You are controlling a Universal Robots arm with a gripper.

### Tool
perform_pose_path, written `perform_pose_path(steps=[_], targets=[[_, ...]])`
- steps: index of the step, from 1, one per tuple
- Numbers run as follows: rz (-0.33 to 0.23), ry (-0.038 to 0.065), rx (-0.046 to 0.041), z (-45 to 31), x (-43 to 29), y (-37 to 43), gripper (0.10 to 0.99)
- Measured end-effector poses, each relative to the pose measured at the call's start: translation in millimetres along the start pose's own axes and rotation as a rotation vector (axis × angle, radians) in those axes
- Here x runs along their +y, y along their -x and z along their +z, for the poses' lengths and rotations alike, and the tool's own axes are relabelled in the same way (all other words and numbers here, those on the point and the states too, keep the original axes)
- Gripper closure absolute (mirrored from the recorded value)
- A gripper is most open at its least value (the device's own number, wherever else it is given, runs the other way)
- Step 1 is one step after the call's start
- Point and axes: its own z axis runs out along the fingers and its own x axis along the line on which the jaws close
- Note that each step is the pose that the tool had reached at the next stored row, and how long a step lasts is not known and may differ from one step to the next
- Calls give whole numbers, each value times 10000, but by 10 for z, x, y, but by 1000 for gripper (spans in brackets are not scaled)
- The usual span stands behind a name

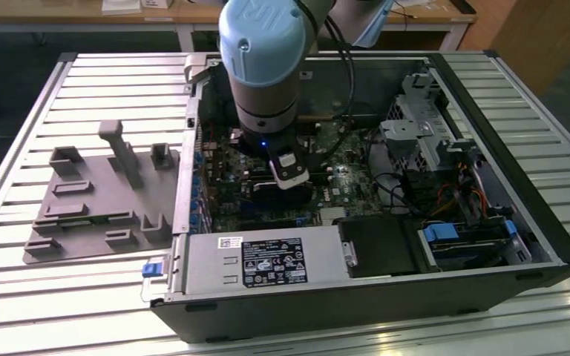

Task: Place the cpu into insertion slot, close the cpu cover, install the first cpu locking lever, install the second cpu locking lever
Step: 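Install the second cpu locking lever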

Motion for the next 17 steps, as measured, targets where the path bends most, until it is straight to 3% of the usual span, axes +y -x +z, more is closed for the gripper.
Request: perform_pose_path(steps=[17], targets=[[-55,123,43,67,-30,-32,984]])
